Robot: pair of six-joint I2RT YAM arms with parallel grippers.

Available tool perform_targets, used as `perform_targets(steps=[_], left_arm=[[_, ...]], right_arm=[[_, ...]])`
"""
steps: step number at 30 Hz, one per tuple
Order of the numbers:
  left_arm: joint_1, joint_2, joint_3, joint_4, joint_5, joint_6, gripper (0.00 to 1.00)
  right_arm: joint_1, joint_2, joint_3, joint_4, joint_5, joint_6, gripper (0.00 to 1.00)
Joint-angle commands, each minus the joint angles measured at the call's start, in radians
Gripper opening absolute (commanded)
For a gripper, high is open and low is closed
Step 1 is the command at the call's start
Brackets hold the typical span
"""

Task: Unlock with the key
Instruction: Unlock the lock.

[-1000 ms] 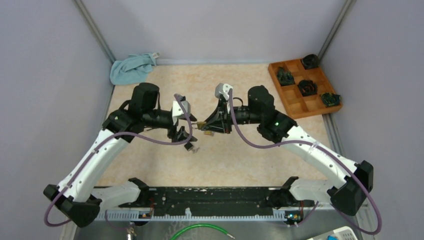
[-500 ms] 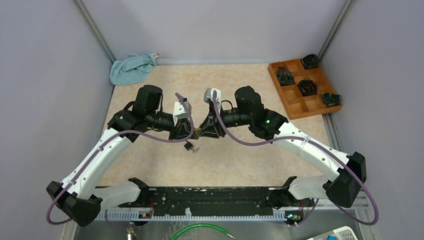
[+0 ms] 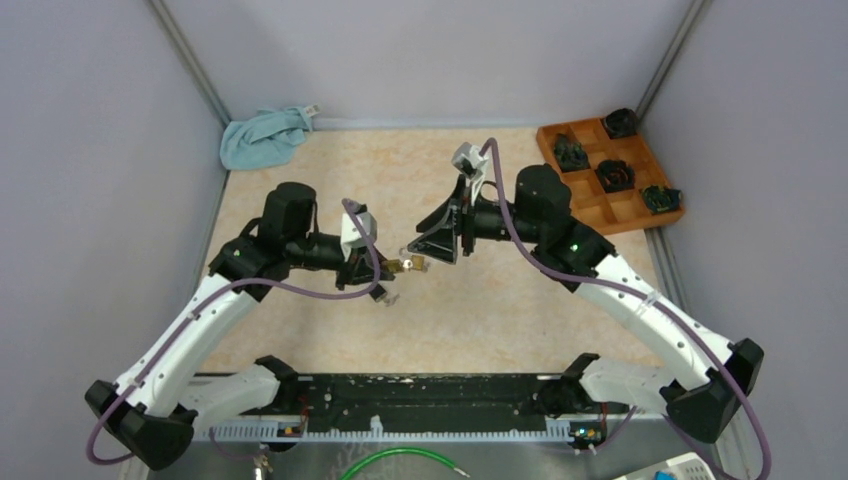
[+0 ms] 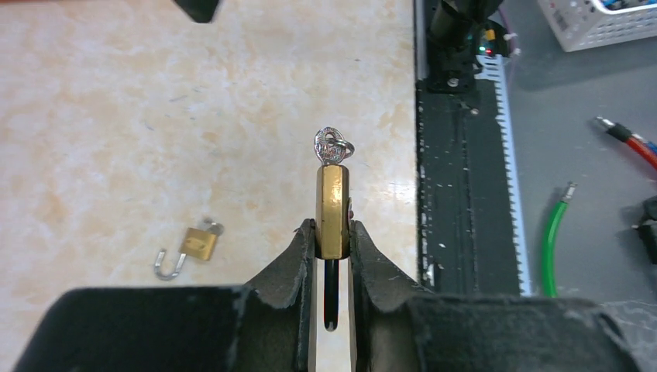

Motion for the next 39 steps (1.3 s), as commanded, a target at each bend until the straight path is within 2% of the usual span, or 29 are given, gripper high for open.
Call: perform_targets(steps=[1,5,13,20,24,29,33,37,39], left_arm=[[-0.001,-0.067,-0.007,0.151,-0.081,0.029,0.0],[-0.001,-0.067,0.011,0.196,-0.147,0.088,0.0],[-0.001,-0.057,0.026,0.179,-0.102,0.09,0.0],[-0.001,-0.048,0.043,0.155,-0.054,0.074,0.0],[-0.001,-0.04,0.059,0.122,-0.022,0.069,0.0],[-0.001,-0.038,0.072,0.095,0.014,0.064,0.0],[-0.001,-0.041,0.07,0.091,0.013,0.065,0.0],[-0.001,-0.042,0.073,0.102,0.001,0.065,0.0],[-0.001,-0.044,0.072,0.11,-0.002,0.063,0.0]], right_arm=[[0.001,-0.02,0.008,-0.055,0.03,0.131,0.51],[-0.005,0.021,0.045,-0.126,0.013,0.164,0.45],[-0.005,0.0,0.001,-0.019,-0.015,0.166,0.39],[-0.005,0.017,0.004,-0.019,-0.007,0.137,0.27],[-0.005,0.008,0.008,-0.01,0.02,0.12,0.16],[-0.005,0.006,0.002,-0.006,0.048,0.09,0.17],[-0.005,0.001,-0.016,0.061,0.005,0.12,0.17],[-0.004,0.015,-0.016,0.083,-0.031,0.153,0.02],[-0.004,0.014,-0.031,0.099,-0.032,0.175,0.0]])
